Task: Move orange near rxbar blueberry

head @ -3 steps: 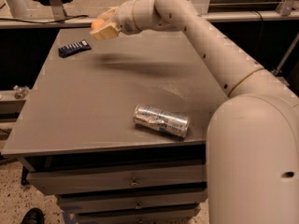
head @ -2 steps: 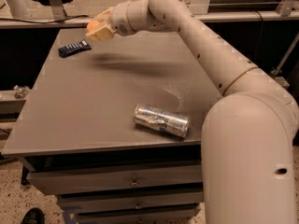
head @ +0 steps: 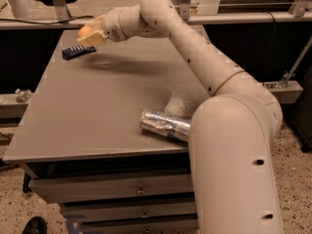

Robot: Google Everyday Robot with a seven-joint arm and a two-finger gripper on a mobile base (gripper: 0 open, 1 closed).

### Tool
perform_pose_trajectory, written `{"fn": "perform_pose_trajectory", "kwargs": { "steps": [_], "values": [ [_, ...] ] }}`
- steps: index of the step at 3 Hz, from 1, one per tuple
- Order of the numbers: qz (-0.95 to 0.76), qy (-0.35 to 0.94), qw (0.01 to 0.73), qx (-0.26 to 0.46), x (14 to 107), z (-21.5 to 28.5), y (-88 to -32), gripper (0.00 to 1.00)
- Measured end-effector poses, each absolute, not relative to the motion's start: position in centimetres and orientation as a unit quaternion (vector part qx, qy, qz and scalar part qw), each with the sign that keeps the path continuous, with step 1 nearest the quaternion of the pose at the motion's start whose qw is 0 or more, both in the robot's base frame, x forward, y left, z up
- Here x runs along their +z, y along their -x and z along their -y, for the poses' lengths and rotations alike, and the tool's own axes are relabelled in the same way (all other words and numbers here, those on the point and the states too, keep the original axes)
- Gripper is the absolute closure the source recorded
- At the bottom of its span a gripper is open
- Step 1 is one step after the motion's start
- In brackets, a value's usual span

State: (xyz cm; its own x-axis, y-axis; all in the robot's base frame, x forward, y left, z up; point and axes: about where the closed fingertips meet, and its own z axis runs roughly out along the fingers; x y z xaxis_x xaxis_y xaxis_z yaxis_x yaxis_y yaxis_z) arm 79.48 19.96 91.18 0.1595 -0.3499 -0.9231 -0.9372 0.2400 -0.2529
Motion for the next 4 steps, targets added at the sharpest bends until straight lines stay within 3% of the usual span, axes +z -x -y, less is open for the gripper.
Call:
{"fn": "perform_pose_trajectory", "kwargs": {
  "steps": [3, 4],
  "values": [
    [-0.606, 0.574, 0.495, 0.242, 87.2, -22.0, -80.8, 1.00],
    [-0.613, 0.576, 0.484, 0.241, 86.3, -22.1, -80.9, 0.85]
  ]
}}
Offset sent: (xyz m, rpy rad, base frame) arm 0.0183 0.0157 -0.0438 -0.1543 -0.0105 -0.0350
